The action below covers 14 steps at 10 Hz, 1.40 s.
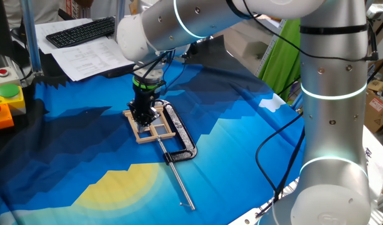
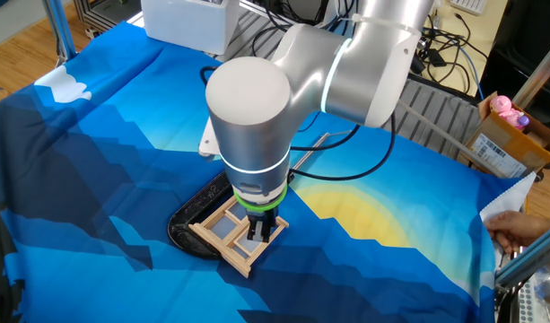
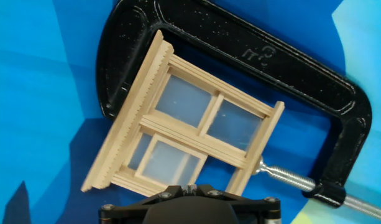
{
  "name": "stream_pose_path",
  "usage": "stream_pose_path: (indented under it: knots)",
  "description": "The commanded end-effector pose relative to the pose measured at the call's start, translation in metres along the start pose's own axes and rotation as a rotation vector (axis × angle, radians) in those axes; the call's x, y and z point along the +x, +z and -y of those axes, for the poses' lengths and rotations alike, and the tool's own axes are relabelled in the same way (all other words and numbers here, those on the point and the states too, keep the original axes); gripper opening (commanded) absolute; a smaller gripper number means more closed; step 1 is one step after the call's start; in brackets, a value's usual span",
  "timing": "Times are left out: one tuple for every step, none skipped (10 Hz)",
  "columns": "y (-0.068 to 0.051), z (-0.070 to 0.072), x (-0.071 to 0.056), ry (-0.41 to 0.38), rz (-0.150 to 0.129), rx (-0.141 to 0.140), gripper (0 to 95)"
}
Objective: Open a sliding window
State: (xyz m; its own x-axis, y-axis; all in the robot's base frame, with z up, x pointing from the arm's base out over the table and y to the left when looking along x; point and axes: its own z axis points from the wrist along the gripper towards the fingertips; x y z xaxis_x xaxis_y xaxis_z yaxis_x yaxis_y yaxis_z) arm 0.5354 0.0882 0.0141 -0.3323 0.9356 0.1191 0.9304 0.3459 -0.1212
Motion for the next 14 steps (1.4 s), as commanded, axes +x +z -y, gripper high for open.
stream_pose_path:
  knots:
    - [0.0001, 0.0012, -0.0005, 0.001, 0.011, 0.002, 0.0]
    - [0.0005, 0.0016, -0.0002, 0.001, 0.011, 0.003, 0.0]
    - [0.0004, 0.0017, -0.0001, 0.000, 0.010, 0.004, 0.0]
    - [0.0002, 0.0023, 0.0004, -0.002, 0.004, 0.005, 0.0]
    - [0.0013, 0.0039, 0.0012, -0.001, 0.004, 0.004, 0.0]
    - [0.0025, 0.0058, 0.0022, -0.001, 0.004, 0.004, 0.0]
    - [0.0038, 0.0072, 0.0028, -0.005, 0.007, 0.002, 0.0]
    - [0.0043, 0.0071, 0.0027, -0.005, 0.011, 0.001, 0.0]
    - [0.0057, 0.0066, 0.0013, -0.002, 0.019, -0.013, 0.0]
    - [0.0072, 0.0058, -0.0026, 0.022, 0.026, -0.049, 0.0]
    - [0.0076, 0.0055, -0.0037, 0.020, 0.030, -0.050, 0.0]
    - [0.0084, 0.0053, -0.0045, 0.019, 0.032, -0.053, 0.0]
    - [0.0084, 0.0036, -0.0057, 0.026, 0.033, -0.060, 0.0]
    - [0.0078, 0.0029, -0.0061, 0.034, 0.030, -0.064, 0.0]
